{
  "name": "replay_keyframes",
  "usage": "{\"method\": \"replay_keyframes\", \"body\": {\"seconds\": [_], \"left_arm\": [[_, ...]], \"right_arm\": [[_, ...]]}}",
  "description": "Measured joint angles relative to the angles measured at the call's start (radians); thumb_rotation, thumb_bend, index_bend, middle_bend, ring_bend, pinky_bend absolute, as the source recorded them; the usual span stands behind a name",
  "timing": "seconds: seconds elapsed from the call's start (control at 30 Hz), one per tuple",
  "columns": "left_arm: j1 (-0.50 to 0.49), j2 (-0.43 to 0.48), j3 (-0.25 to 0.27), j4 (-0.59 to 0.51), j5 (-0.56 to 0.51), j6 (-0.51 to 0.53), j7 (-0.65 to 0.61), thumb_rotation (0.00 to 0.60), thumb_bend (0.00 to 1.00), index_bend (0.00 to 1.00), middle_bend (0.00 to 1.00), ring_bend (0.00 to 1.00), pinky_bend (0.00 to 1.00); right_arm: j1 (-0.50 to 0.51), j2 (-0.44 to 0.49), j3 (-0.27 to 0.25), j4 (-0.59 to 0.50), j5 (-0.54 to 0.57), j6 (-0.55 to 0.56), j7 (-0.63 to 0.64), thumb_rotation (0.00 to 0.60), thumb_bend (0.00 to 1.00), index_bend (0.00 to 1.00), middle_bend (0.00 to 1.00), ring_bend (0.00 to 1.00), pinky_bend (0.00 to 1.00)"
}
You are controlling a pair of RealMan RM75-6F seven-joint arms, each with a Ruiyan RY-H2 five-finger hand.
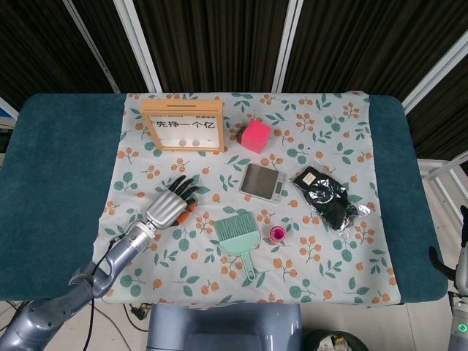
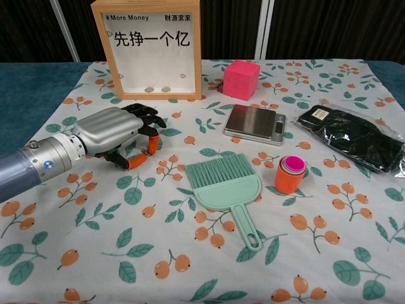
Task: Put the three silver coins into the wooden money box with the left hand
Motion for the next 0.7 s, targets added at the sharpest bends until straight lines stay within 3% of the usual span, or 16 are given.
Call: {"method": "replay_keyframes", "body": {"seconds": [0.53,0.7], "left_arm": [[0.014,0.009,-0.025,-0.019,-0.012,0.058,0.026,0.6,0.4,0.66,0.18,0.02,0.02],[0.02,0.018,-0.028,-0.03,-0.014,0.068,0.033,0.6,0.45,0.67,0.18,0.02,0.02]], "right_arm": [[0.0,-0.002,-0.002,-0.001,-0.002,-0.002,0.001,0.6,0.36,0.05,0.02,0.02,0.0],[-0.001,0.0,-0.003,-0.003,-0.001,-0.003,0.002,0.6,0.36,0.05,0.02,0.02,0.0]]}}
